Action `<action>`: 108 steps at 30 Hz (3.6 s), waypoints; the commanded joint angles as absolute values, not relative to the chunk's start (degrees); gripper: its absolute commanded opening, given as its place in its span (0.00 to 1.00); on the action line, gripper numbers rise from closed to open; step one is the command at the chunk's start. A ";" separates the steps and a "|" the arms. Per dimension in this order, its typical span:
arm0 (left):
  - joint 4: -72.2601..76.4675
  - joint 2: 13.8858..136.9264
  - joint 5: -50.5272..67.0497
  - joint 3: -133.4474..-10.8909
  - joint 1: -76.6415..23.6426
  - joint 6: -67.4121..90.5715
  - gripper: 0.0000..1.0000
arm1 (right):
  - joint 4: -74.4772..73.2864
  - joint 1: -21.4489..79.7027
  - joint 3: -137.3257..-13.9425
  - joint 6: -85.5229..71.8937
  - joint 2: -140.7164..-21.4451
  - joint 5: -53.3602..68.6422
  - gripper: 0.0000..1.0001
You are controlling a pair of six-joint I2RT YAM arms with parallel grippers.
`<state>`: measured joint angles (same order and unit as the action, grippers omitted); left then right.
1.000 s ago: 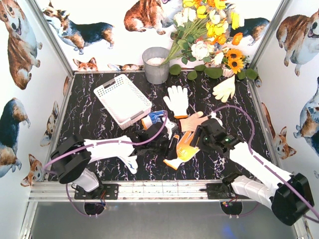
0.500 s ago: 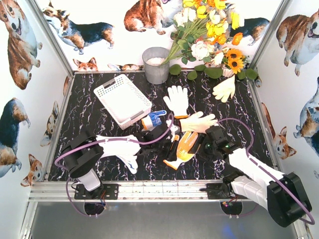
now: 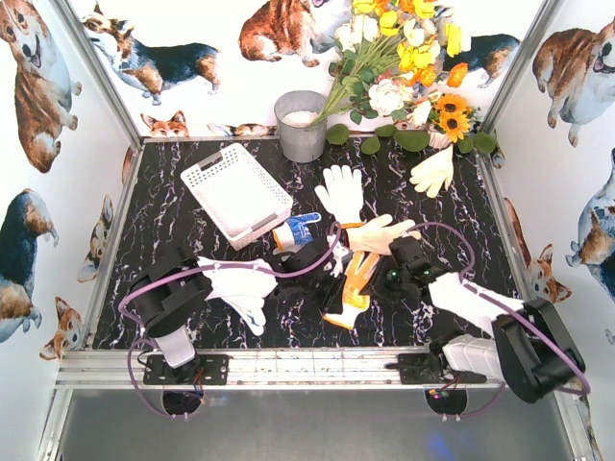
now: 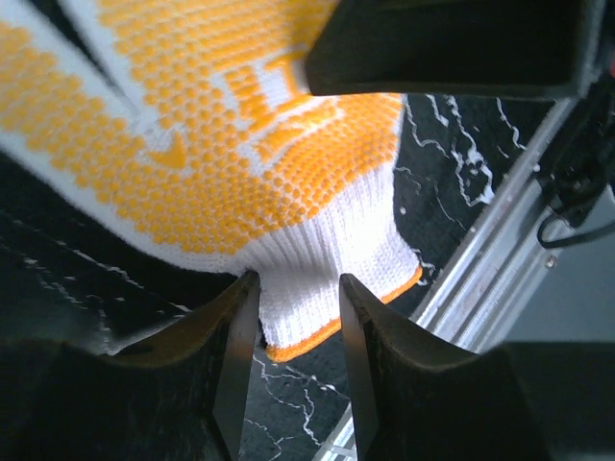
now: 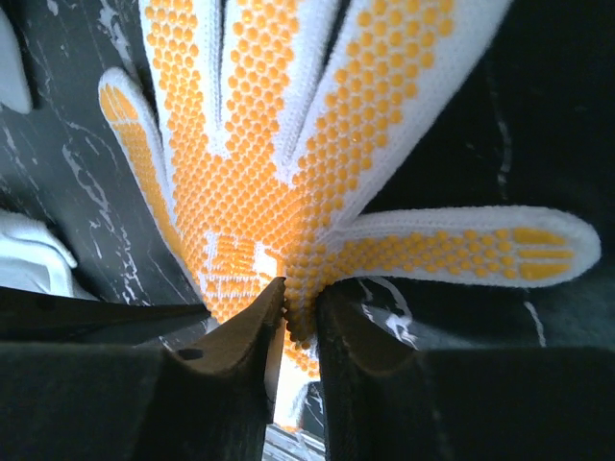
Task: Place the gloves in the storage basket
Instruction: Adjust the glove at the center of the board, then pick up the glove from the center of the board.
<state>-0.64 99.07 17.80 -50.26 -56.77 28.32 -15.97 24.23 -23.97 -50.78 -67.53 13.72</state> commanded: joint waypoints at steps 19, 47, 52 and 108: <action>-8.14 82.75 16.00 -42.26 -58.34 27.95 0.40 | -11.26 32.15 -26.39 -45.45 -73.95 20.55 0.20; 1.36 91.32 15.01 -41.31 -53.78 26.25 0.38 | -16.75 31.86 -30.56 -49.52 -73.81 8.72 0.23; 1.39 90.99 14.69 -39.25 -53.62 26.40 0.38 | -17.57 31.49 -32.02 -48.57 -75.03 7.83 0.22; -19.92 56.19 -0.98 -47.35 -6.55 5.44 0.98 | -47.43 29.44 -100.24 -25.25 -122.66 -8.31 0.52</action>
